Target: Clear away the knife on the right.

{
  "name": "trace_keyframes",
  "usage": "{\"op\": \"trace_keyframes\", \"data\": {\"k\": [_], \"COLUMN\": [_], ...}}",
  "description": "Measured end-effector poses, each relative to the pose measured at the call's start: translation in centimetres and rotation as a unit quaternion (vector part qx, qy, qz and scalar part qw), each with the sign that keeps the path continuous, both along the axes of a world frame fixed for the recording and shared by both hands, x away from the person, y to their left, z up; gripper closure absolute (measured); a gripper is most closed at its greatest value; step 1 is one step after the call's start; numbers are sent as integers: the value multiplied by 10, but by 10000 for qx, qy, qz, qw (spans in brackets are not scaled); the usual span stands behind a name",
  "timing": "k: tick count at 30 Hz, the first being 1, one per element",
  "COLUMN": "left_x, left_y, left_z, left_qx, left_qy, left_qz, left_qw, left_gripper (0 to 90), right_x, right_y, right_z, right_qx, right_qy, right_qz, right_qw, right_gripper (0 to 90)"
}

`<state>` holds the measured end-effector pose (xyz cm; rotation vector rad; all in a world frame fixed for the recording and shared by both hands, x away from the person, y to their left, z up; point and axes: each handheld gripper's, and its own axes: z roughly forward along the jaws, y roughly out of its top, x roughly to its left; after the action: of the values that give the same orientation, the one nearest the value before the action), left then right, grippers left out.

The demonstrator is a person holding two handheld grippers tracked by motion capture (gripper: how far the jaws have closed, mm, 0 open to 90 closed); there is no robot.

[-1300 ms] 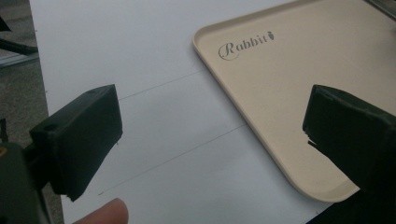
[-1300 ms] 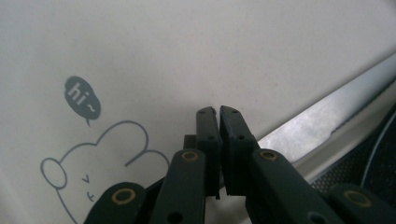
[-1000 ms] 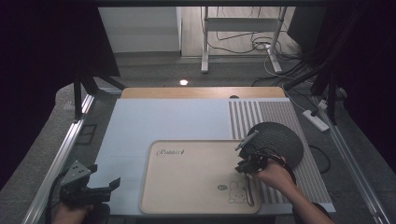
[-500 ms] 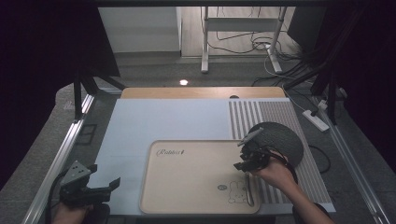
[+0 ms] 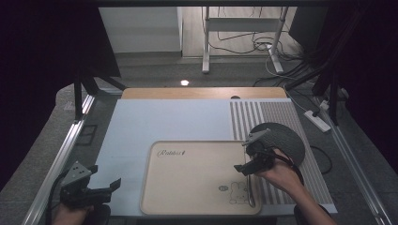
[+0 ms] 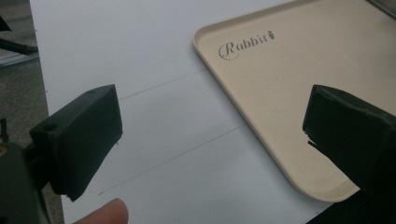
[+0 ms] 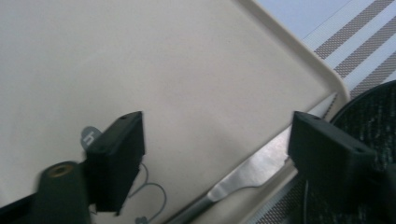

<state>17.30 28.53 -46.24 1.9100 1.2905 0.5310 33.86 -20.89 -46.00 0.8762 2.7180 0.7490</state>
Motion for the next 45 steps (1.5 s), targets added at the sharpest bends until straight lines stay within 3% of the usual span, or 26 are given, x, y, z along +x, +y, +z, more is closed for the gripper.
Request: {"op": "trace_keyframes", "data": {"k": [2,3,6,10,15,23,27,36,45], "left_x": [0,0,0,0,0,0,0,0,0], "left_y": [0,0,0,0,0,0,0,0,0], "left_z": [0,0,0,0,0,0,0,0,0], "left_qx": [3,5,-4,5,4,5,4,7,6], "left_qy": [-1,-3,-3,-6,-4,-14,-14,-13,-15], "left_qz": [-1,-1,0,-2,-4,-6,-6,-8,-13], "left_qw": [10000,10000,10000,10000,10000,10000,10000,10000,10000], "left_gripper": [48,48,48,48,48,48,48,48,48], "right_x": [0,1,1,0,-2,-7,-8,-12,-17], "right_y": [-1,-2,-4,-6,-13,-19,-22,-32,-39], "right_z": [1,3,5,1,-2,-5,-6,-5,-6], "right_qx": [43,208,325,220,323,211,342,491,432], "right_qy": [-27,70,-30,-82,25,-67,-52,-264,-310], "right_qz": [-14,-12,-19,-51,-59,-61,-92,-340,-422], "right_qw": [10000,9998,9995,9997,9995,9997,9994,9979,9977], "right_gripper": [187,188,157,100,31,11,3,0,0]}}
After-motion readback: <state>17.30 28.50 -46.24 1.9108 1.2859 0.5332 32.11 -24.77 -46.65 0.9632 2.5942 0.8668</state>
